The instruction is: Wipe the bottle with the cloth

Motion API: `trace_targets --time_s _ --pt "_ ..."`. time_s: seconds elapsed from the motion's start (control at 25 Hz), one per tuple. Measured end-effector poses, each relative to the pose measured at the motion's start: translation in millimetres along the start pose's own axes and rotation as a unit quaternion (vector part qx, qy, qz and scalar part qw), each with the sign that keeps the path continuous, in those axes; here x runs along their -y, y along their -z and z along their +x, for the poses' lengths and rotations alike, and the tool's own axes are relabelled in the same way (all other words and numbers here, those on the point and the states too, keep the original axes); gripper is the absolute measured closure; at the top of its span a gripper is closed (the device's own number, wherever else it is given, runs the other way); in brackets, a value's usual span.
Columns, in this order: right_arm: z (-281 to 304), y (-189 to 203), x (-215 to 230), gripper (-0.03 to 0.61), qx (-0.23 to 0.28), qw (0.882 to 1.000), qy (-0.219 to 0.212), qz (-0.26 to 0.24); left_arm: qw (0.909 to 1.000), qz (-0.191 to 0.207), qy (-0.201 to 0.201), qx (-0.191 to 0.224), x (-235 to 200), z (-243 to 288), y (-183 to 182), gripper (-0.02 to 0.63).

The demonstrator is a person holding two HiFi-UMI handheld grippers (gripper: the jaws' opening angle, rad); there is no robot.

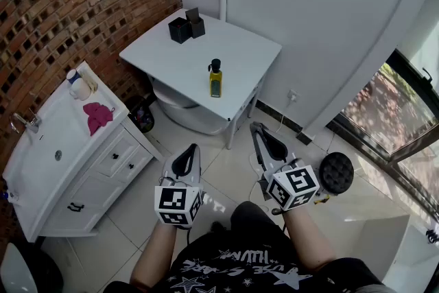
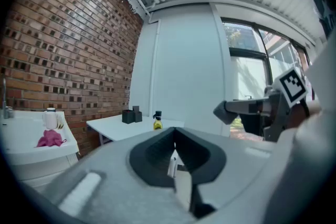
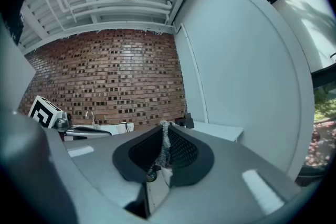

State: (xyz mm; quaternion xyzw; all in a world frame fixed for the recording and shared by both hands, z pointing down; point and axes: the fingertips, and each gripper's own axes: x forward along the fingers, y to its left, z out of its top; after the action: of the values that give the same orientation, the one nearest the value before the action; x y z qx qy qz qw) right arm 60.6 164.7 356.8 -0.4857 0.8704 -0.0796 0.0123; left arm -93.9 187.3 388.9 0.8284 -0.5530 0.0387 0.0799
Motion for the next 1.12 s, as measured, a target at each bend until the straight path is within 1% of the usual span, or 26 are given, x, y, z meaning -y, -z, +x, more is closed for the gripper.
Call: trace_targets --time_s 0.24,0.4,0.52,0.68,0.84,1.0,1.12 --pt "35 11 23 0.544 -0.009 1.000 -0.001 0.007 1.0000 -0.003 0.003 -0.004 -15 34 6 0.609" --pt "79 16 47 0.543 -0.008 1.000 -0.011 0.019 0.9999 0.000 -0.012 -0.008 -34 72 8 0.609" --pt "114 15 66 0.545 -0.008 0.999 -0.027 0.016 0.9996 0.008 -0.024 -0.006 -49 100 5 0.609" --pt "168 10 91 0.544 -0.015 0.998 -0.054 0.012 0.9985 0.013 -0.052 -0.011 -77 139 -3 0.609" --pt "210 7 108 0.544 -0.027 0.995 -0.092 0.011 0.9963 0.016 -0.084 -0.008 -99 172 -8 0.609" --pt "240 7 111 0.545 -0.034 0.991 -0.131 0.000 0.9935 0.008 -0.113 -0.016 -116 197 -6 0.609" --pt "254 3 102 0.544 -0.032 0.986 -0.166 -0.014 0.9920 0.011 -0.124 -0.018 -127 208 -7 0.609"
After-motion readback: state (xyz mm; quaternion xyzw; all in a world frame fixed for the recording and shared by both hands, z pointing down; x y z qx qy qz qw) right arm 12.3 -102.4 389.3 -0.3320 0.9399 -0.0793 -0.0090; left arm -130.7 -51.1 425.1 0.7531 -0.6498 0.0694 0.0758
